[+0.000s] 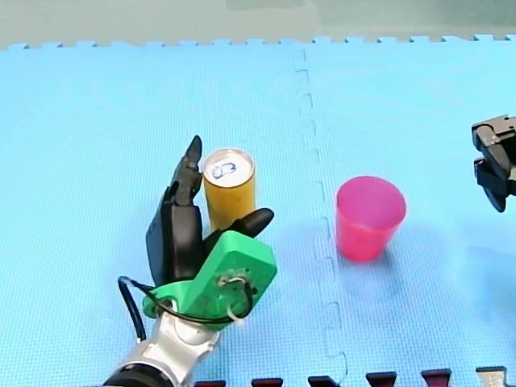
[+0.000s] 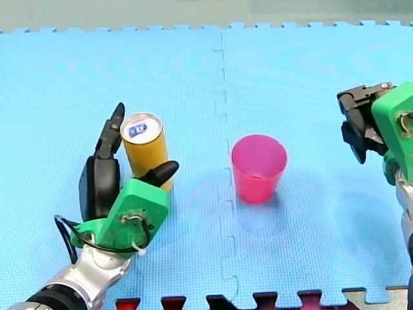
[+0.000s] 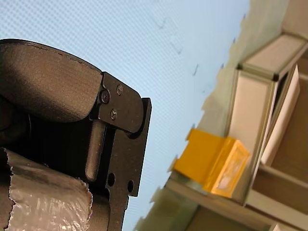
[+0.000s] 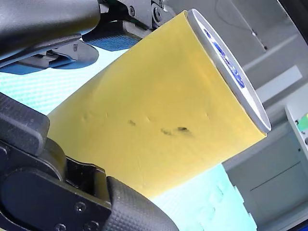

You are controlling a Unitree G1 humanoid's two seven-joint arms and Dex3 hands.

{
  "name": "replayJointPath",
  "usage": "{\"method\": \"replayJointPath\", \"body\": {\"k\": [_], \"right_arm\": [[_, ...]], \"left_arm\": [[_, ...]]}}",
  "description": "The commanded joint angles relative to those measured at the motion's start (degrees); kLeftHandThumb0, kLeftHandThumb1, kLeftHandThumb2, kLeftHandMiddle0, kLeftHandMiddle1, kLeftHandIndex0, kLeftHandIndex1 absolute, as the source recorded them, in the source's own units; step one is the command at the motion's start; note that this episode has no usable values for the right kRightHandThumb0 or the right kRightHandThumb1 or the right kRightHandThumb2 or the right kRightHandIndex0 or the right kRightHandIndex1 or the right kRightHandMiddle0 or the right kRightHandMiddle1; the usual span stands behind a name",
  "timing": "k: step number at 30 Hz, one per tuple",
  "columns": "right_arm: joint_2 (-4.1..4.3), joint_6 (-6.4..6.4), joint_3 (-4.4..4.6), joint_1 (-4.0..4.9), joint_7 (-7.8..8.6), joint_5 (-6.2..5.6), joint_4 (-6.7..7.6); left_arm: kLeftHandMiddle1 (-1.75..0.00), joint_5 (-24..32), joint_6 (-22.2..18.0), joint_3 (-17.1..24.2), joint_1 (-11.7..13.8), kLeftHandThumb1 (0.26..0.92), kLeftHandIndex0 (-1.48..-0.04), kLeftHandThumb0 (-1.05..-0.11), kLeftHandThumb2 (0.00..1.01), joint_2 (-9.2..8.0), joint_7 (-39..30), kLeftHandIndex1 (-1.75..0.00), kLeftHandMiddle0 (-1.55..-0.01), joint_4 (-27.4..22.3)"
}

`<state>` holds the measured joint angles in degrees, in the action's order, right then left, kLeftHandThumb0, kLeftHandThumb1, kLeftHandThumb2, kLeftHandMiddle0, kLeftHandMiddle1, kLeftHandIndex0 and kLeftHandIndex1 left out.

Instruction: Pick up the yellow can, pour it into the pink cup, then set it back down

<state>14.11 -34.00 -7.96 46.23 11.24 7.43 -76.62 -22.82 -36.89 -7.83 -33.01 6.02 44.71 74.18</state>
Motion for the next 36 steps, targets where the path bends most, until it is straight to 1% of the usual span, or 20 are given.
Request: {"method": "replayJointPath", "body": {"k": [1,11,16,21,24,29,36], "right_arm": [[0.00,0.38,-0.08,0.37,-0.06,-0.13,-0.09],[-0.27,0.46,-0.13,0.44,-0.03,-0.18,-0.08],[-0.44,0.35,-0.30,0.33,-0.28,-0.31,-0.07],[-0.34,0.32,-0.47,0.20,-0.20,-0.45,-0.09],[-0.36,0.29,-0.49,0.14,-0.19,-0.45,-0.10],[-0.54,0.46,-0.57,0.36,-0.22,-0.51,-0.11],[-0.81,0.69,-0.49,0.66,-0.12,-0.40,-0.19]], "left_arm": [[0.00,0.34,0.23,-0.06,-0.07,0.829,-0.25,-1.048,0.00,-0.38,-0.45,0.00,-0.27,-0.35],[0.00,1.56,-1.15,0.03,0.52,0.830,-0.23,-1.048,0.00,-1.67,-3.71,0.00,-0.23,-2.08],[0.00,2.28,-2.30,-0.03,1.66,0.832,-0.22,-1.048,0.00,-2.30,-7.14,0.00,-0.22,-3.36],[0.00,3.59,-3.69,0.40,2.96,0.839,-0.22,-1.048,0.01,-3.21,-10.90,0.00,-0.22,-5.01],[0.00,5.21,-4.87,1.02,3.91,0.847,-0.21,-1.048,0.01,-3.55,-14.46,0.00,-0.22,-6.10],[0.00,11.12,-7.55,3.46,5.60,0.846,-0.22,-1.048,0.01,-3.66,-25.56,0.00,-0.22,-7.72],[0.00,14.66,-7.70,5.19,7.51,0.841,-0.22,-1.048,0.00,-5.27,-33.78,0.00,-0.22,-10.94]]}}
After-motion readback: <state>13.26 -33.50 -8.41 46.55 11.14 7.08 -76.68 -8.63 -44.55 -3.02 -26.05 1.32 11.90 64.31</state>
